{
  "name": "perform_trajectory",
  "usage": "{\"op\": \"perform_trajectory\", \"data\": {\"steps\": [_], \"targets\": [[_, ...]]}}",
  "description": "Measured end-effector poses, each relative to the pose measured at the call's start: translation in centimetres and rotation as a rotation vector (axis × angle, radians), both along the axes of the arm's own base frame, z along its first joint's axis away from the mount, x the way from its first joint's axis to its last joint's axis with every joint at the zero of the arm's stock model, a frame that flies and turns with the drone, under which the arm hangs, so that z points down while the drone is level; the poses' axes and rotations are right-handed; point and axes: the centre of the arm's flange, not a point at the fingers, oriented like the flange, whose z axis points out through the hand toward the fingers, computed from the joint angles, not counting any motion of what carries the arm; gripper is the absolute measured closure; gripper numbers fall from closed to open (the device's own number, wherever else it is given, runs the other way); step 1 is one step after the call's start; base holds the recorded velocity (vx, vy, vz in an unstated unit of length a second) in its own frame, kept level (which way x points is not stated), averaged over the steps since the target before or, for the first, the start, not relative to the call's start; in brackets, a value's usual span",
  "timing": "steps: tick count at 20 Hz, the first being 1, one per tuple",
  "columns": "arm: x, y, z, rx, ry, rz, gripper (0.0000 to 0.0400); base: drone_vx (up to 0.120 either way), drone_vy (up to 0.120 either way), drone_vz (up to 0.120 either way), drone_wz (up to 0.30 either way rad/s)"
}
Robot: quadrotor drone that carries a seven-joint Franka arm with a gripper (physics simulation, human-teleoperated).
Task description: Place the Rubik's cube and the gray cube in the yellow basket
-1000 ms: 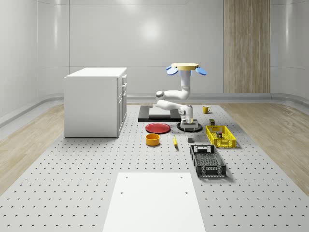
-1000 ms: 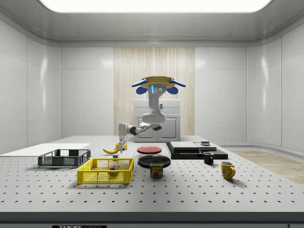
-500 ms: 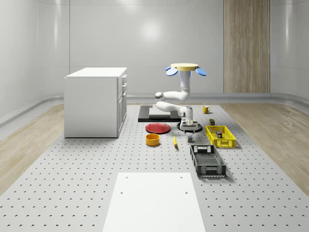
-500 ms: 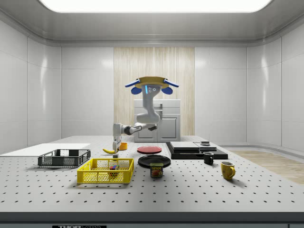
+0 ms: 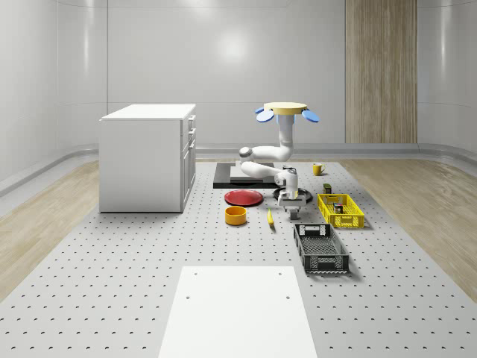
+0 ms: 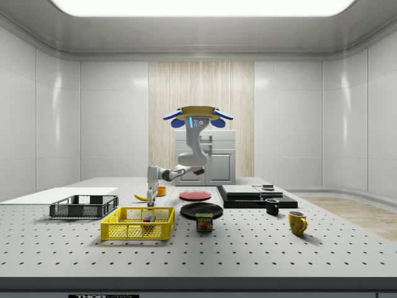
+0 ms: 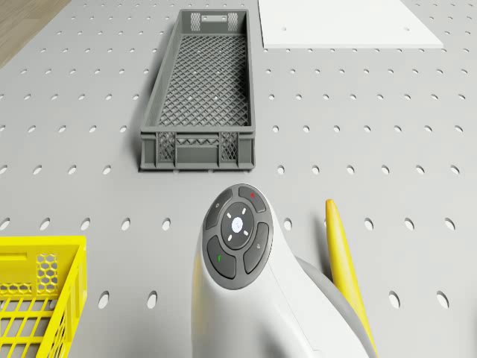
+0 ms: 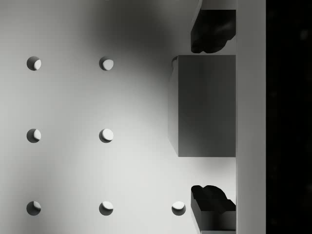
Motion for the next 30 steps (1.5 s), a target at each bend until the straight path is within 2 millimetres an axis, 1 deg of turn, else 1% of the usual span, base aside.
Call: {"op": "perform_trajectory", "data": {"steps": [3,8,16,22,24,26,28,30], "targets": [[0.0,0.0,0.0,0.000,0.000,0.000,0.0000,0.053,0.000,0.000,0.000],[0.0,0.0,0.0,0.000,0.000,0.000,0.0000,0.000,0.000,0.000,0.000],[0.0,0.0,1.1,0.000,0.000,0.000,0.0000,0.000,0.000,0.000,0.000],[1.1,0.0,1.5,0.000,0.000,0.000,0.0000,0.000,0.000,0.000,0.000],[1.3,0.0,1.5,0.000,0.000,0.000,0.0051,0.000,0.000,0.000,0.000],[1.4,0.0,1.5,0.000,0.000,0.000,0.0090,0.000,0.000,0.000,0.000],[1.5,0.0,1.6,0.000,0.000,0.000,0.0114,0.000,0.000,0.000,0.000],[1.5,0.0,1.6,0.000,0.000,0.000,0.0128,0.000,0.000,0.000,0.000]]}}
